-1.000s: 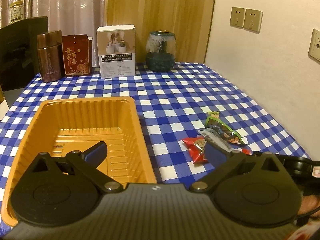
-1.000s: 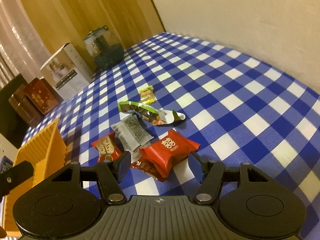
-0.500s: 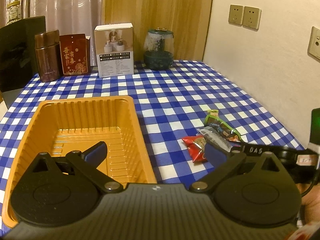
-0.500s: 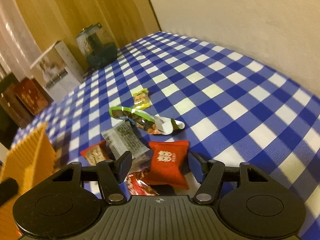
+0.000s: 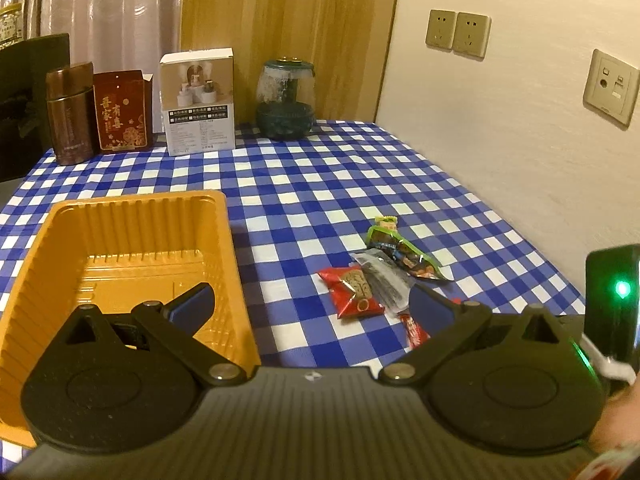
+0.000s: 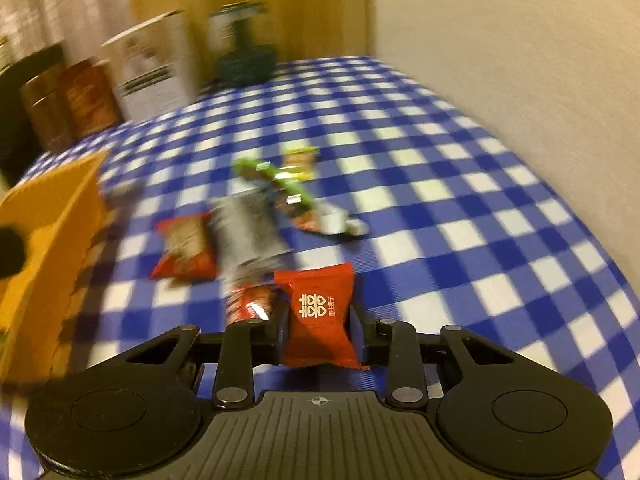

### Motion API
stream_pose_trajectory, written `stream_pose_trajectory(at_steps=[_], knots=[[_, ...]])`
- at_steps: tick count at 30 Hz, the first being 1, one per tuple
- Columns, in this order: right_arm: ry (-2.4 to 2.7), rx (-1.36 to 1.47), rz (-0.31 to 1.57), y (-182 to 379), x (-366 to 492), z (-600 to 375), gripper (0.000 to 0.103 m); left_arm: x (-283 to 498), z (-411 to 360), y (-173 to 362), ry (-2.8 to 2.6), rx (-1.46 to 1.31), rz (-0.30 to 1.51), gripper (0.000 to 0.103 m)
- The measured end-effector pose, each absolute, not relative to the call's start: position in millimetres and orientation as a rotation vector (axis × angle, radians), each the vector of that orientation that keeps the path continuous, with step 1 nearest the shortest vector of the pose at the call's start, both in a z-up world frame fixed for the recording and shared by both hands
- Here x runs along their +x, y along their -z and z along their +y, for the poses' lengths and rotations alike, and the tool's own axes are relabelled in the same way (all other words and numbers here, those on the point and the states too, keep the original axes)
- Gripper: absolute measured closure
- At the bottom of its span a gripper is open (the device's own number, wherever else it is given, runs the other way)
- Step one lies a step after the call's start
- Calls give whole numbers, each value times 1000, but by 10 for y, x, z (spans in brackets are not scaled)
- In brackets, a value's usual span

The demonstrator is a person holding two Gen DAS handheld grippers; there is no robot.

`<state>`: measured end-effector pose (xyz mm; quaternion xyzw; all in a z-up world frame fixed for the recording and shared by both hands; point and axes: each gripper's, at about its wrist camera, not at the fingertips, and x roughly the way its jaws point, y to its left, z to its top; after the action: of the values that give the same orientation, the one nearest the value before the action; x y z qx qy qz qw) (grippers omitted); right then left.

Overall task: Organize snacks
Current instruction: 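Grasp the small brown-red candy with the left tool while the right tool grasps the large red packet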

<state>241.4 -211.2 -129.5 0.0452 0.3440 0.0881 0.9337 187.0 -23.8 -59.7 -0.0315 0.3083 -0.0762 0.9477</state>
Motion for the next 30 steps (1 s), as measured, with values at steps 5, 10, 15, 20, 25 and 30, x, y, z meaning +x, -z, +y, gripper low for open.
stream_pose_trajectory(at_steps=[5,10,15,20,25,30], knots=[[-259,162,721,1277,2338,-2106,72,1839,-255,620,171,-65,630,1],[-138,195,690,1169,2261,-2329,72,1860,-444,696,244,-38,647,11],[-7,271,697,1177,2152,-2628,72,1922,-757,828,319,28,662,20],[24,298,699,1176,2138,-2728,72,2025,-1011,1028,364,76,685,31],[7,292,695,1155,2147,-2701,72,2136,-1086,1208,359,91,707,49],[7,286,702,1188,2171,-2693,72,2242,-1090,1358,342,101,735,56]])
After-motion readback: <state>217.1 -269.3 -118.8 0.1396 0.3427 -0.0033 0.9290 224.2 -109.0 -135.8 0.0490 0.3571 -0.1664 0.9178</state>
